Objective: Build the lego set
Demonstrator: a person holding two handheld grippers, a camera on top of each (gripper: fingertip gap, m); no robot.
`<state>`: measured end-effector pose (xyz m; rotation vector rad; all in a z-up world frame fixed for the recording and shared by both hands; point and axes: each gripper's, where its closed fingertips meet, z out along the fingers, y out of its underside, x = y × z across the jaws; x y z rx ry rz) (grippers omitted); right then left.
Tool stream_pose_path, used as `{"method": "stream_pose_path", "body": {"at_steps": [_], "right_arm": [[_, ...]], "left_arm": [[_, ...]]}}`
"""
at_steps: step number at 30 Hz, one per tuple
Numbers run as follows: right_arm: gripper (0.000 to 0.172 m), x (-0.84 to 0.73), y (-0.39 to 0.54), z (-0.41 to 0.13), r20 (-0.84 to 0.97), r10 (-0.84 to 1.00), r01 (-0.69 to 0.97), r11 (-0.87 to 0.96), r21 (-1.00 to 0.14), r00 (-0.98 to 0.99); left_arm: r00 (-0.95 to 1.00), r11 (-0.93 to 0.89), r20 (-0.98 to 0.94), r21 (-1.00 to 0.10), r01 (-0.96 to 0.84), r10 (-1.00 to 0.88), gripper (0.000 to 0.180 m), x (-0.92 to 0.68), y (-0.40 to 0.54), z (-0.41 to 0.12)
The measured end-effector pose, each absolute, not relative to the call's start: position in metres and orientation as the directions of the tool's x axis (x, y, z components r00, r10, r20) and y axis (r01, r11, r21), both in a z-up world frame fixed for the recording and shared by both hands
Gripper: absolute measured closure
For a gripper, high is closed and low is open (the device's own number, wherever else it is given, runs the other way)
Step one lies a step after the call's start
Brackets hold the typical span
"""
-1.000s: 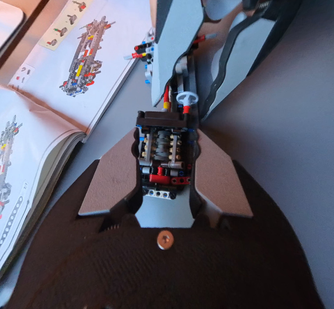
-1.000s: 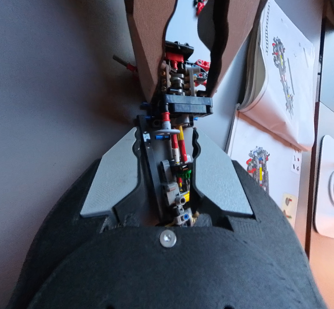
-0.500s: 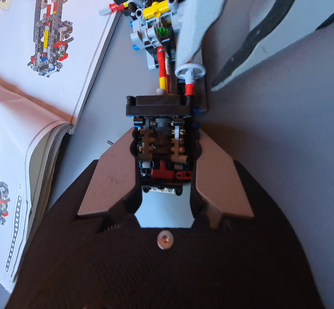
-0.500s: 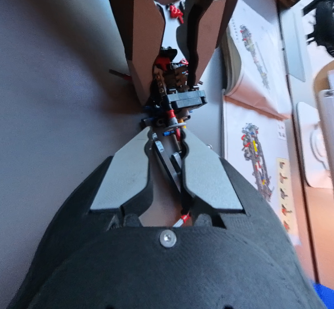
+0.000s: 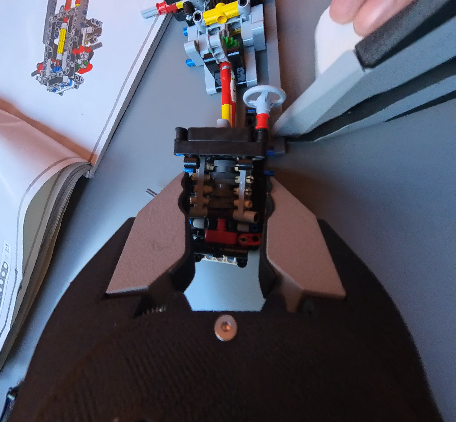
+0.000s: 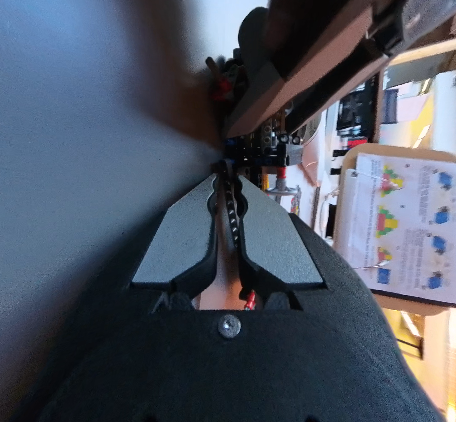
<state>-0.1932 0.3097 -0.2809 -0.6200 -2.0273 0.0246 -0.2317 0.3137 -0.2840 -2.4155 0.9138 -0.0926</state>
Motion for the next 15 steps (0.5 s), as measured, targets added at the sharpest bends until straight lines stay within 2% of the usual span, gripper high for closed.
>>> {"method": "stream_pose_path", "body": {"at_steps": [2,9,15], "right_arm": [[0.165,-0.1957,0.3099,-0.2812,0.841,0.372,0.393,0.895,-0.212,-0.393],[0.166,-0.1981,0.307,-0.281,0.886,0.26,0.339,0.932,-0.127,-0.383],[0.168,-0.1972,0.31,-0.2822,0.88,0.271,0.363,0.924,-0.123,-0.39]], "left_arm": [[0.779,-0.636,-0.124,-0.506,-0.582,-0.614,0.122,-0.2332,0.314,-0.2841],[0.81,-0.68,-0.09,-0.494,-0.542,-0.58,0.123,-0.2325,0.3136,-0.2846],[0.848,-0.72,-0.1,-0.482,-0.5,-0.521,0.124,-0.2318,0.3148,-0.285]]}}
